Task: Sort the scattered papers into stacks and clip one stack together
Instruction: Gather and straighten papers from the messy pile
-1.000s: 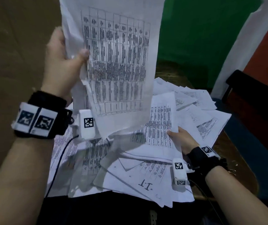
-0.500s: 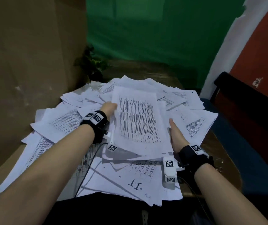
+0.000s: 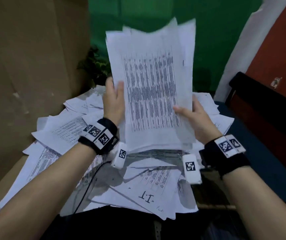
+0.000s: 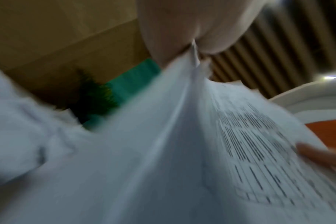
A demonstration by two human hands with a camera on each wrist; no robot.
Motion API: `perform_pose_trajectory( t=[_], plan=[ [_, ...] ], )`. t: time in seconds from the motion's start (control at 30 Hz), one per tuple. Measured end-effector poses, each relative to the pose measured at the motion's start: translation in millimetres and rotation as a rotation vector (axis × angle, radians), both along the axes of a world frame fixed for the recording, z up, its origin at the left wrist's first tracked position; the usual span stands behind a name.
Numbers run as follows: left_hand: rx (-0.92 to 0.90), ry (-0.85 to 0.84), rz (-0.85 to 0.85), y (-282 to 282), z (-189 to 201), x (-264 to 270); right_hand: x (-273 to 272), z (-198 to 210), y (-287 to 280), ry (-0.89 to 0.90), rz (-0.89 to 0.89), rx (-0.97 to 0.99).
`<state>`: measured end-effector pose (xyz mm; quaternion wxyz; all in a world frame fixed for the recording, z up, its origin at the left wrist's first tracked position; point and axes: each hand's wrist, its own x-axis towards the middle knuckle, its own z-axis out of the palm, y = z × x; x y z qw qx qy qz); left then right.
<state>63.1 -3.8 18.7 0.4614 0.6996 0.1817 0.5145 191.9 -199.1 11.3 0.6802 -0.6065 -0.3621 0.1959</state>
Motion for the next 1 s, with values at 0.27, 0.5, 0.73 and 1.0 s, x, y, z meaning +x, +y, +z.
perform_pose_trajectory(
  t=[0.27, 0.5, 0.73, 1.0],
  plan=[
    [0.262, -0.208, 0.135, -25, 22, -14, -22, 29, 2, -0.159, 0.049, 0.040],
    [0.001, 0.090, 0.164, -19, -18, 1, -29, -17, 14, -0.063, -0.080, -0.164],
    [-0.314, 0.314, 0.218, 41, -23, -30, -8, -47, 38, 0.289, -0.224, -0.037],
    [-0.727, 0.551, 0.648, 115, -73, -149, 22, -108, 39, 0.437, -0.334, -0.298]
  ],
)
